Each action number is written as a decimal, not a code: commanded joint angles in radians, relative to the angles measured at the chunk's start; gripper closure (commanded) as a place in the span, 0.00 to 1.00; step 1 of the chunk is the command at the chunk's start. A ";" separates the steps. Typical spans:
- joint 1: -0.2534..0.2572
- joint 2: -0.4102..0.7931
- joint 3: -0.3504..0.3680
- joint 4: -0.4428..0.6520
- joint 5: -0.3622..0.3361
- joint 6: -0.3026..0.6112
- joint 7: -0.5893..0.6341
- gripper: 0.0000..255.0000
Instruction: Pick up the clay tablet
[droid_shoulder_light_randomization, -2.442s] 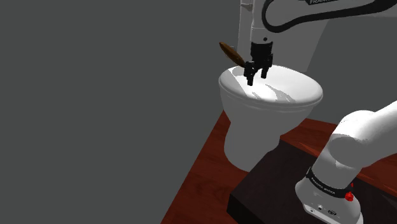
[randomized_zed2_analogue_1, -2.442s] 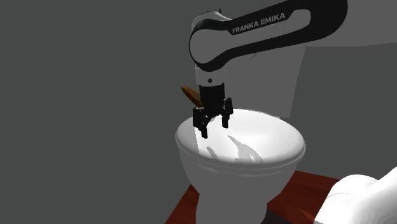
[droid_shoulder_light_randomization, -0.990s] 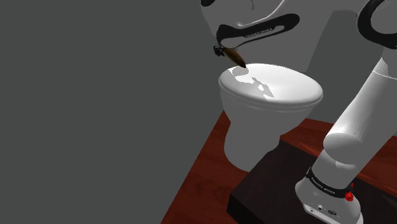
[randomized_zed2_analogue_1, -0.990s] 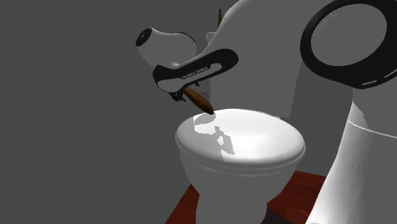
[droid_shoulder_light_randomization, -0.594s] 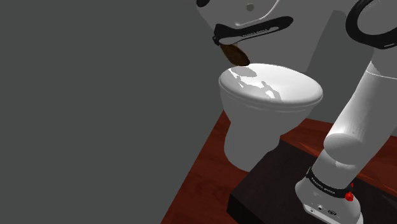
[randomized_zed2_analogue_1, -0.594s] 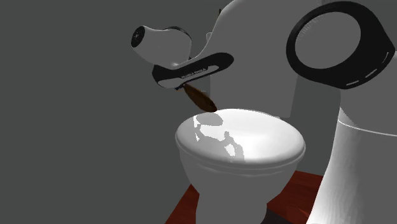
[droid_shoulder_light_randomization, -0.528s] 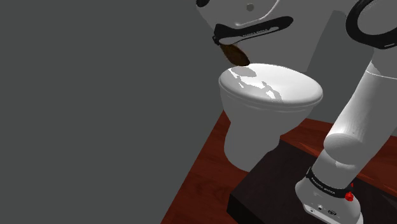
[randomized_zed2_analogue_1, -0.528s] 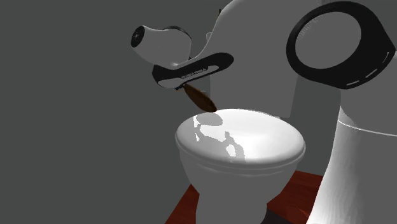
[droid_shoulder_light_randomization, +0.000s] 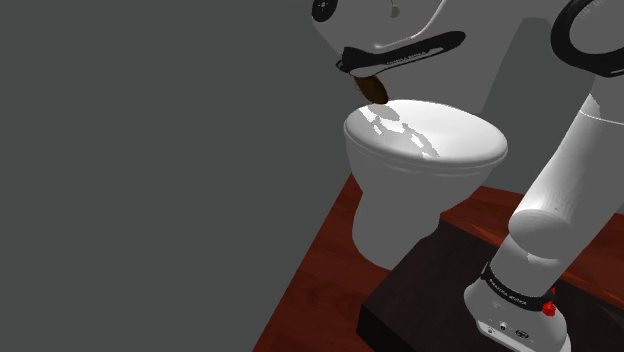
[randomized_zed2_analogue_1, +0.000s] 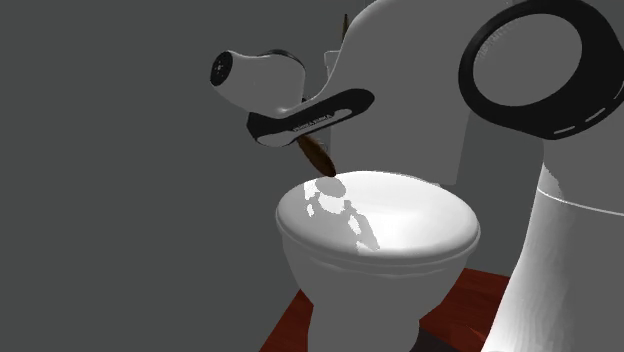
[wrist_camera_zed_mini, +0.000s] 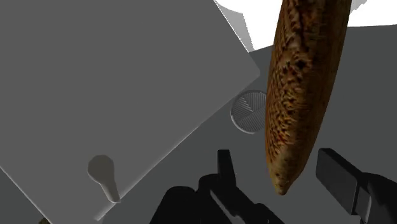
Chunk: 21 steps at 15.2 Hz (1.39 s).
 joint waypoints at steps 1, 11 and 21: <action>0.003 0.032 0.004 -0.048 0.011 0.006 0.011 1.00; 0.017 0.112 0.015 0.078 0.002 -0.038 -0.027 1.00; 0.027 0.113 0.016 0.193 0.027 -0.093 -0.130 1.00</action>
